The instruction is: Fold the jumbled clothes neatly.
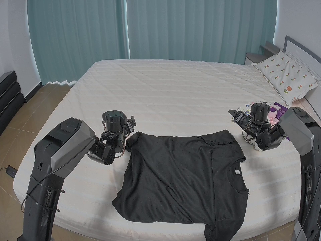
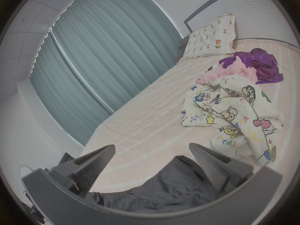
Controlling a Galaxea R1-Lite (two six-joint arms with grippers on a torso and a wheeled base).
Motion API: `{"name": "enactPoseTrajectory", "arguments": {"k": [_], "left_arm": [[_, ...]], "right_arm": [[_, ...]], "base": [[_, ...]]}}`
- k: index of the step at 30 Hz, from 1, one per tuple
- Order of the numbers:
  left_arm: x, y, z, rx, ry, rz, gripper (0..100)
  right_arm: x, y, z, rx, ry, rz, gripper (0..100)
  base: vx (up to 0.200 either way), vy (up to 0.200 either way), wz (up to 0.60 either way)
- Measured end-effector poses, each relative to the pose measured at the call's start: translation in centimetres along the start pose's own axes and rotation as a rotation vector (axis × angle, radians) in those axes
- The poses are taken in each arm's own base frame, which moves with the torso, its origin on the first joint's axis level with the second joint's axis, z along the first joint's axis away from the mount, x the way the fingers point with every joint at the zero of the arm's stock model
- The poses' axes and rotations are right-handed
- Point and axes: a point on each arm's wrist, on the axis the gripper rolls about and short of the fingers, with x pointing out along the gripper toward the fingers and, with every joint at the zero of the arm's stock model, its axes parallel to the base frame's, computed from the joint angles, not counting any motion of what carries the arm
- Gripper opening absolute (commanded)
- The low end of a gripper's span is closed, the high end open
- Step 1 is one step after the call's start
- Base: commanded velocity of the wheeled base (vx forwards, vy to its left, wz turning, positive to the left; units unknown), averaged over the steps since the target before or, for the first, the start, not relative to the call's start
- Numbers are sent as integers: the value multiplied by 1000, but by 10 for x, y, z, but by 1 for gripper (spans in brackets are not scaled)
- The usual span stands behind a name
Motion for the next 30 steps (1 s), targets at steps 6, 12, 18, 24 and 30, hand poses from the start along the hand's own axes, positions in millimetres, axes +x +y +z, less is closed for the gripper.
{"name": "enactPoseTrajectory", "arguments": {"k": [6,12,18,24,30], "left_arm": [[8,13,3,15,-10,29,100],[-2,22,1,-11,27,48,100],[-36,41,-14,-49,164,61,100],[-88,59,-28,-64,326,44,100],[-149,77,-43,-81,477,33,100]], "right_arm": [[-8,-18,-11,-8,77,-28,100],[-34,-35,-21,-6,200,-27,100],[-71,-54,-35,-20,320,-25,100],[-102,-65,-46,-27,367,-22,100],[-128,-73,-58,-29,402,-21,100]], "base": [[0,0,0],[0,0,0],[0,0,0],[0,0,0],[0,0,0]]}}
